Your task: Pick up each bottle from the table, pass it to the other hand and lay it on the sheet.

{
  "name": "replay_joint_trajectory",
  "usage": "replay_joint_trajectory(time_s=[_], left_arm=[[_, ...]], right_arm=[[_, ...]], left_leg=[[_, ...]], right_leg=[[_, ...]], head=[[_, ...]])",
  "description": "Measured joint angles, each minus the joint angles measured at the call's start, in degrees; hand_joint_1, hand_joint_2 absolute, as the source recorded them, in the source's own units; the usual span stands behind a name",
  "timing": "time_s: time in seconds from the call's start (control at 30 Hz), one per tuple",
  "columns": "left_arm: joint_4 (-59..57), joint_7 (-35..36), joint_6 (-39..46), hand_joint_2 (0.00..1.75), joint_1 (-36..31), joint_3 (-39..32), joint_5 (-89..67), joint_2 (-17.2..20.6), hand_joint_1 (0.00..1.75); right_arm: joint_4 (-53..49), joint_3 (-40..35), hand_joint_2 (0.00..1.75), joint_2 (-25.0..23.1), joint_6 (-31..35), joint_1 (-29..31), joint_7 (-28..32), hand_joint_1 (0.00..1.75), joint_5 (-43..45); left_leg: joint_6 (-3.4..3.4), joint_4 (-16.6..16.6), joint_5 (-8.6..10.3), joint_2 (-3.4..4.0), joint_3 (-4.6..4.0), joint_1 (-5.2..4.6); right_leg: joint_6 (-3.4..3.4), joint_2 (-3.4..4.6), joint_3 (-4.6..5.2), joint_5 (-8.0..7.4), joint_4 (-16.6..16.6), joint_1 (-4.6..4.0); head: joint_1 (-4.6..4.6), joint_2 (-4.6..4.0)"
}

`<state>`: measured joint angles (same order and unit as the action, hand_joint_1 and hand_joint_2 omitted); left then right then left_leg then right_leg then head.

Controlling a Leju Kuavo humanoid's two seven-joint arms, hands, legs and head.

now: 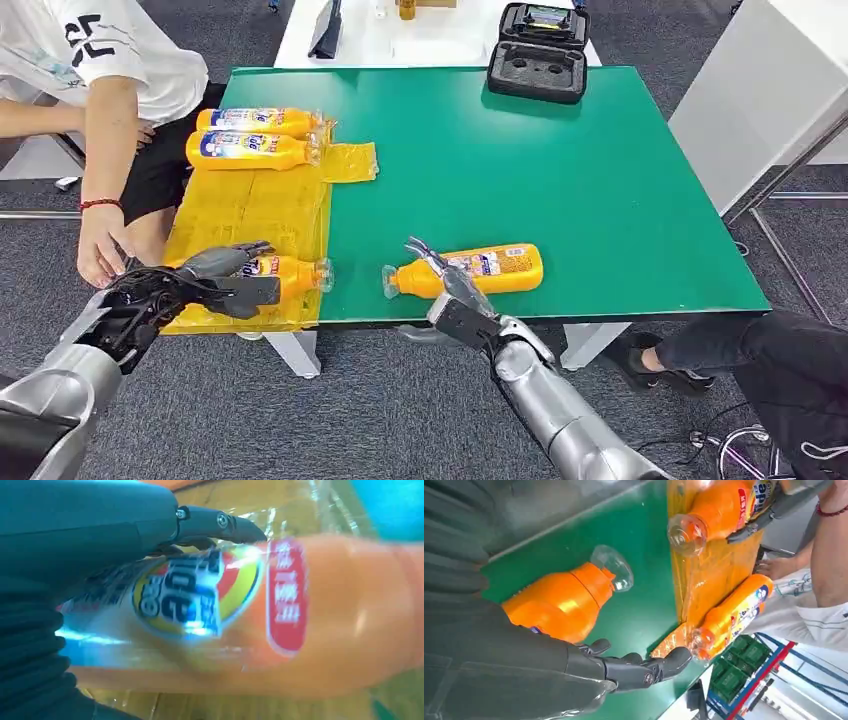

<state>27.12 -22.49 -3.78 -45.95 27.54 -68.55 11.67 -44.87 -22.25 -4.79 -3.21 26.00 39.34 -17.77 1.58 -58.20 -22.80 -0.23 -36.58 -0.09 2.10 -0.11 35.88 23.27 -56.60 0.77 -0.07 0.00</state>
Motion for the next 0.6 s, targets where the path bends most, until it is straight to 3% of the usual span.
replay_joint_trajectory(time_s=[0.17, 0.2, 0.6], left_arm=[[2.4, -0.6, 0.9, 0.00, 0.0, 0.0, 3.4, 0.1, 0.00], [2.8, -0.6, 0.9, 1.75, 0.1, 0.0, 3.8, 0.1, 0.00], [7.8, -3.7, -0.6, 1.75, 0.6, 0.0, 10.8, 0.9, 0.00]], right_arm=[[-1.0, 0.7, 1.75, 0.0, 0.1, -1.3, -0.7, 0.00, -0.7], [-1.1, 0.8, 1.75, 0.0, 0.0, -1.4, -0.8, 0.00, -0.8], [-1.2, 1.7, 1.75, 0.1, 0.1, -1.7, -1.4, 0.00, -1.6]], left_leg=[[0.00, 0.0, 0.00, -0.02, -0.01, -0.01], [0.00, 0.0, 0.00, -0.01, -0.02, -0.01], [0.00, 0.0, 0.00, 0.00, -0.01, 0.00]], right_leg=[[0.00, 0.00, -0.01, 0.00, 0.0, 0.01], [0.00, 0.00, -0.01, 0.00, 0.0, 0.01], [0.00, 0.00, 0.00, 0.00, 0.0, 0.00]], head=[[0.00, 0.00], [0.00, 0.00], [0.00, 0.00]])
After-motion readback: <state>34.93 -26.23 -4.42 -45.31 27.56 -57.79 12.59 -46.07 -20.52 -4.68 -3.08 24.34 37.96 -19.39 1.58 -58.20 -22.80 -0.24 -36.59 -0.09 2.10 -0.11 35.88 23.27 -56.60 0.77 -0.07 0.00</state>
